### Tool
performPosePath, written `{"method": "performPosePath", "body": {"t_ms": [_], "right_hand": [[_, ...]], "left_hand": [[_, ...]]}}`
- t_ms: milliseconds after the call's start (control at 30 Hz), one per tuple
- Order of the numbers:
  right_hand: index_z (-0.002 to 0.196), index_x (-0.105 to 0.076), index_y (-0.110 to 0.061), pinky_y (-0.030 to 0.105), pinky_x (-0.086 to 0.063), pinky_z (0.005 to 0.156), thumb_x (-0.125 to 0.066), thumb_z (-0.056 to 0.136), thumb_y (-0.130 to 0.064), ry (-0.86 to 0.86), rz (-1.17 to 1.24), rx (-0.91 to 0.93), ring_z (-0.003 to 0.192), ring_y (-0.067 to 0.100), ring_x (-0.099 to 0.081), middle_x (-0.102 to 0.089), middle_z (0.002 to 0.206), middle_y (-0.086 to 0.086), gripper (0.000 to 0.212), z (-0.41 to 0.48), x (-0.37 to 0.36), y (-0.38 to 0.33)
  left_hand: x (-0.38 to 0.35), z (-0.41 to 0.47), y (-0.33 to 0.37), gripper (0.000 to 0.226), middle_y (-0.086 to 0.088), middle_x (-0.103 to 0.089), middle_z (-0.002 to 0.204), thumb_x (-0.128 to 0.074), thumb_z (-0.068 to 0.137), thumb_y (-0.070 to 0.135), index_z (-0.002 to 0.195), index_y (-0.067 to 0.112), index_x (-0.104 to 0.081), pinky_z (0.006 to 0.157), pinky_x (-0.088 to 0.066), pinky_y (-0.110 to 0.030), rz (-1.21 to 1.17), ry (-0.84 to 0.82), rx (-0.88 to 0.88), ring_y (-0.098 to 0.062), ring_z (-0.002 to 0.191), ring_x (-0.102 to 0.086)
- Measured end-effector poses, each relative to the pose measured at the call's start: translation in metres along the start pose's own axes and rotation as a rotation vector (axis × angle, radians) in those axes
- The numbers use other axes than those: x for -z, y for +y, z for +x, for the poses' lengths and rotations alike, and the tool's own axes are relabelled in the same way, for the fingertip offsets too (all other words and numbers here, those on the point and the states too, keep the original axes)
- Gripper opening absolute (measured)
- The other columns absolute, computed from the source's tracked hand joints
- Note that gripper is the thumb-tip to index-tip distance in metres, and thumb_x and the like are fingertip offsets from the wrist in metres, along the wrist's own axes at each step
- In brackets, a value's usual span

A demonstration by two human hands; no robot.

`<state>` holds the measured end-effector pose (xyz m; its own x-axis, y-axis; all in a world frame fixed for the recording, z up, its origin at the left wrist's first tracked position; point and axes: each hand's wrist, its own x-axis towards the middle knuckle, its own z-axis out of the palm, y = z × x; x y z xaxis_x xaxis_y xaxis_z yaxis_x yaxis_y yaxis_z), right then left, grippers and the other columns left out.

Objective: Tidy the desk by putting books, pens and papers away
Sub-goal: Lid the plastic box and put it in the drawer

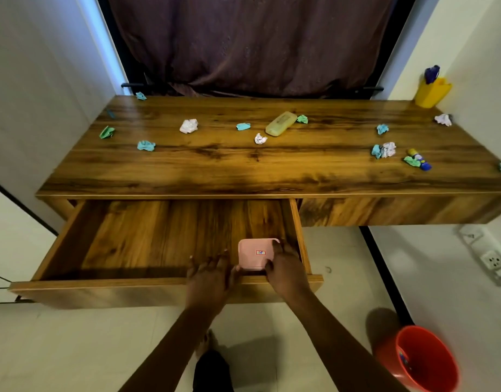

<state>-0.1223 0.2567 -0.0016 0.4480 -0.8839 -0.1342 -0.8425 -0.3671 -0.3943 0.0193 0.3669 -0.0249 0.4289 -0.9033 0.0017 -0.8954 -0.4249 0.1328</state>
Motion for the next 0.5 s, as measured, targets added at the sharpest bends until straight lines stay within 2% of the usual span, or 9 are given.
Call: {"method": "performPosePath", "body": {"t_ms": [67, 167, 267, 367, 500], "right_hand": [[0.147, -0.022, -0.020, 0.043, -0.017, 0.116, -0.047, 0.095, -0.031, -0.024, -0.106, 0.208, 0.144, 0.026, -0.016, -0.018, 0.156, 0.004, 0.058, 0.000, -0.005, -0.005], [0.149, -0.018, -0.024, 0.047, -0.006, 0.116, -0.040, 0.097, -0.035, -0.101, -0.167, 0.380, 0.147, 0.022, -0.001, -0.006, 0.159, 0.001, 0.057, 0.007, -0.016, -0.017], [0.148, -0.015, -0.028, 0.051, -0.003, 0.115, -0.037, 0.098, -0.037, -0.144, -0.151, 0.348, 0.147, 0.020, 0.001, -0.005, 0.159, -0.002, 0.056, 0.012, -0.024, -0.019], [0.146, -0.020, -0.029, 0.054, -0.009, 0.115, -0.042, 0.096, -0.033, -0.120, -0.169, 0.319, 0.146, 0.022, -0.008, -0.017, 0.156, -0.002, 0.055, 0.012, -0.020, -0.015], [0.145, -0.023, -0.030, 0.056, -0.013, 0.114, -0.048, 0.093, -0.025, -0.153, -0.141, 0.327, 0.145, 0.023, -0.011, -0.021, 0.155, -0.003, 0.058, 0.013, -0.017, -0.010]], "left_hand": [[-0.011, -0.011, -0.015, 0.063, -0.001, -0.068, 0.117, -0.016, 0.095, 0.057, 0.118, 0.022, -0.063, 0.113, -0.020, -0.051, -0.022, 0.134, -0.042, -0.023, 0.116, -0.059], [-0.012, -0.017, -0.017, 0.059, -0.002, -0.067, 0.118, -0.019, 0.097, 0.051, 0.115, 0.020, -0.066, 0.110, -0.024, -0.047, -0.054, 0.146, -0.060, -0.023, 0.117, -0.056], [-0.010, -0.017, -0.013, 0.059, -0.002, -0.064, 0.123, -0.019, 0.097, 0.049, 0.118, 0.018, -0.064, 0.107, -0.027, -0.045, -0.042, 0.139, -0.041, -0.023, 0.122, -0.054], [-0.012, -0.017, -0.013, 0.054, -0.002, -0.064, 0.123, -0.024, 0.096, 0.046, 0.117, 0.018, -0.065, 0.103, -0.031, -0.045, -0.052, 0.165, -0.034, -0.024, 0.121, -0.054], [-0.014, -0.017, -0.011, 0.048, -0.003, -0.065, 0.122, -0.030, 0.095, 0.043, 0.115, 0.018, -0.066, 0.102, -0.033, -0.046, -0.069, 0.234, -0.044, -0.025, 0.121, -0.054]]}}
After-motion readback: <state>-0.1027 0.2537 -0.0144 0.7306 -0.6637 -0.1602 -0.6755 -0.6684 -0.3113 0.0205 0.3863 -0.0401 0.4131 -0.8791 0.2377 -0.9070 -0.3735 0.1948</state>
